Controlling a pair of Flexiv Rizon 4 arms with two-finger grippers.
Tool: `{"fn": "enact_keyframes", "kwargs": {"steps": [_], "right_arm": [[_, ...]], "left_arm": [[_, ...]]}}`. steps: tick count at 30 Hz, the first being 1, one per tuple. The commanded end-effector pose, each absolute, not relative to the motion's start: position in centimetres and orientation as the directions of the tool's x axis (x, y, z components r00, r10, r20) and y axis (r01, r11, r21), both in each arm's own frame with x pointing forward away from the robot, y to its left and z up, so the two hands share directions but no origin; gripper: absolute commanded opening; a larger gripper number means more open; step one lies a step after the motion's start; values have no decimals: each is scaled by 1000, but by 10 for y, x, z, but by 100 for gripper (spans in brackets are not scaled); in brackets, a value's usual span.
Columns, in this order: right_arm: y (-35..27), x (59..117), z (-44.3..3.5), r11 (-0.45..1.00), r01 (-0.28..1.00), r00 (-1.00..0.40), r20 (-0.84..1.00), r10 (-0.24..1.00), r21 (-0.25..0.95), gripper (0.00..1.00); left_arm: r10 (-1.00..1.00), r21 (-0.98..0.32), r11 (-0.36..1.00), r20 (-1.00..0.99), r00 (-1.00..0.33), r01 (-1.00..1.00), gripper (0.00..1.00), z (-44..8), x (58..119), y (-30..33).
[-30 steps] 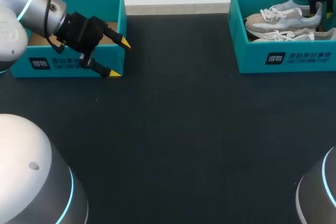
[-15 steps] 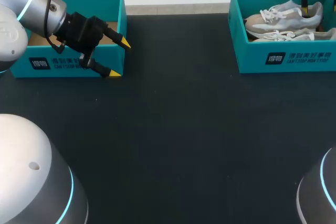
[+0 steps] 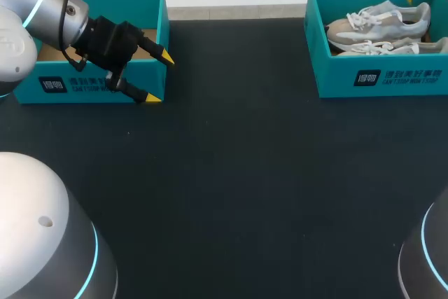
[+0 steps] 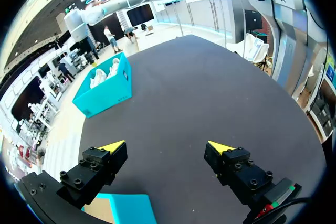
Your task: Take the shoe out of the shoebox, open the shoe tongue, remove and reinsert the insole, then place the shoe into the shoebox
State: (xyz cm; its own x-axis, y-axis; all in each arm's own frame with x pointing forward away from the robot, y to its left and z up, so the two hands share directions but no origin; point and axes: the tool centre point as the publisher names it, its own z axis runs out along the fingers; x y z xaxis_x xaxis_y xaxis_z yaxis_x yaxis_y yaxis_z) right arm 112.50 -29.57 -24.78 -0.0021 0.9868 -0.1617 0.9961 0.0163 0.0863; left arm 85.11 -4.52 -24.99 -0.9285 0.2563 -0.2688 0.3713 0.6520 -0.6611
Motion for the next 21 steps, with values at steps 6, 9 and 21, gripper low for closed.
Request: {"fn": "enact_keyframes", "kwargs": {"steps": [6,9,21], "right_arm": [[-290,1067,-212,128,977,-103,-152,983,169,100],[-290,1067,-212,128,977,-103,-152,983,169,100],[-277,1045,-217,219,971,-208,-117,971,99,100]], "left_arm": [[258,-660,653,-268,-928,372,100,-250,852,-45],[164,-675,695,-189,-968,249,100,-251,862,-50],[-616,-433,710,-1,-787,-555,100,-225,883,-36]]}}
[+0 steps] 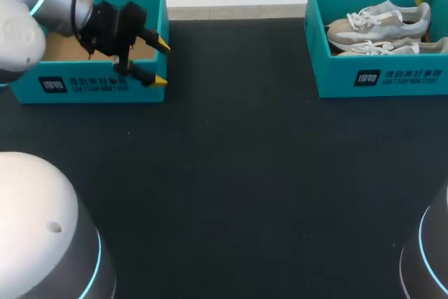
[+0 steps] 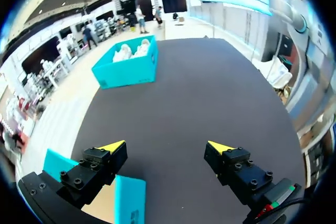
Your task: Take the shoe out of the shoebox, open the shoe tongue, remove and reinsert the insole, then place the shoe into the shoebox
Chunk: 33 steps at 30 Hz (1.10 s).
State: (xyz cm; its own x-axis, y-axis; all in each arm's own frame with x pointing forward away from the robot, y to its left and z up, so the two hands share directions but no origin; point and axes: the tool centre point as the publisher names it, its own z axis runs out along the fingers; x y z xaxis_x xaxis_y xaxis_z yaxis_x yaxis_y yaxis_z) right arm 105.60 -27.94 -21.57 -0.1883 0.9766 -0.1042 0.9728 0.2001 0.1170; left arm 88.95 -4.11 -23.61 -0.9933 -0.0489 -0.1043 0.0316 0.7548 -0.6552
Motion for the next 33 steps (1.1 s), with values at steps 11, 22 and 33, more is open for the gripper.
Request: {"fn": "enact_keyframes", "kwargs": {"steps": [11,22,33], "right_arm": [[-256,986,-211,256,965,-251,-74,965,63,100],[-247,921,-220,266,960,-261,-69,963,86,100],[-260,890,-221,-15,998,17,-17,1000,61,100]], "left_arm": [[-962,-243,244,62,-266,-939,100,-233,905,1],[-990,-118,-142,40,138,-983,100,-246,929,63],[-925,-112,-378,14,379,-919,100,-238,923,122]]}}
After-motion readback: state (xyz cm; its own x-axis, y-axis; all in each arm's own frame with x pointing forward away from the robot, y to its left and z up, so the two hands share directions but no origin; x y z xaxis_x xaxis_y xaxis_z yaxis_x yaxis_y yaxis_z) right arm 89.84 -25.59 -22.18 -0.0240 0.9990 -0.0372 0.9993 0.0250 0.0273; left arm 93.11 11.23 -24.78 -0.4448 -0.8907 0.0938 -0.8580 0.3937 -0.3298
